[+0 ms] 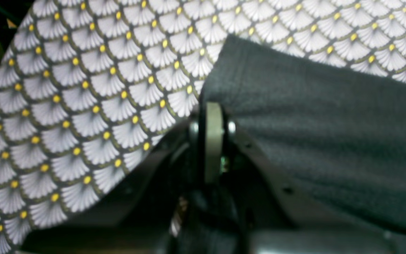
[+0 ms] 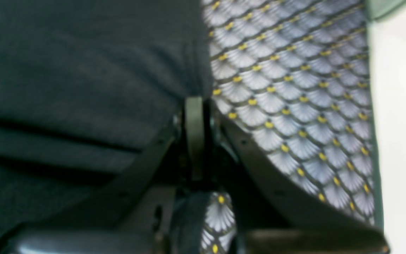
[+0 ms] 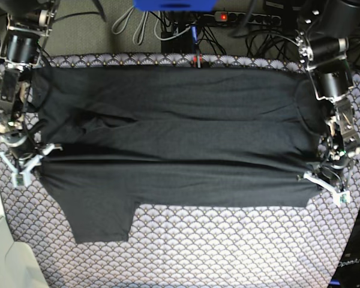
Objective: Fold the T-shirt properly
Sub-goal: 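Lift the hem with both grippers and fold it toward the collar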
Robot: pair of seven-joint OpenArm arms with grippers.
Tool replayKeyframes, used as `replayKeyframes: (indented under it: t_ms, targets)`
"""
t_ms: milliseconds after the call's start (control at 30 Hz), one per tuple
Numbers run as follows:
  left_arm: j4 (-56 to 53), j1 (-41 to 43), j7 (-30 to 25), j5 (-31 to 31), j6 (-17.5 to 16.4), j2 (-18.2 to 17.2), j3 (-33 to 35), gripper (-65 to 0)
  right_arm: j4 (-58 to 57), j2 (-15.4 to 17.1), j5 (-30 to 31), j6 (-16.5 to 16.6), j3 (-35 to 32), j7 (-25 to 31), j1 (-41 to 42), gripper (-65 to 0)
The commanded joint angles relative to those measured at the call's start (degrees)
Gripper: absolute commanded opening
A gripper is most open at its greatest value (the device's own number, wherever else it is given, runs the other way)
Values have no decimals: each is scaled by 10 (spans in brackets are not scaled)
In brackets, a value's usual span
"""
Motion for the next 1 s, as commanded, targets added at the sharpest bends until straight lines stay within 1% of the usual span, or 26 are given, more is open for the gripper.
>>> replayKeyframes:
  t_ms: [0, 100, 167, 300, 467, 667, 733, 967]
  targets:
    - [14, -14, -11, -3, 1, -10, -2, -643, 13, 11, 14, -2, 8, 13, 9, -650]
    - [17, -14, -9, -3, 1, -10, -2, -643, 13, 24, 37, -2, 11, -9, 10, -650]
    - [24, -14, -8, -3, 1, -9, -2, -643, 13, 30, 52, -2, 11, -14, 9, -650]
    - [25, -14, -6, -27, 1, -4, -10, -643, 14, 35, 55, -2, 11, -14, 8, -650]
    - [26, -14, 25, -54, 1, -4, -44, -643, 25, 34, 55, -1, 11, -14, 5, -650]
    - [41, -10, 31, -54, 1, -7, -45, -643, 88, 32, 55, -1, 11, -15, -32, -650]
    - [56, 4, 31, -55, 1, -6, -45, -643, 104, 25, 55, -1, 11, -15, -40, -650]
    - [120, 39, 31, -55, 1, -3, -45, -643, 114, 21, 59, -1, 11, -14, -54, -650]
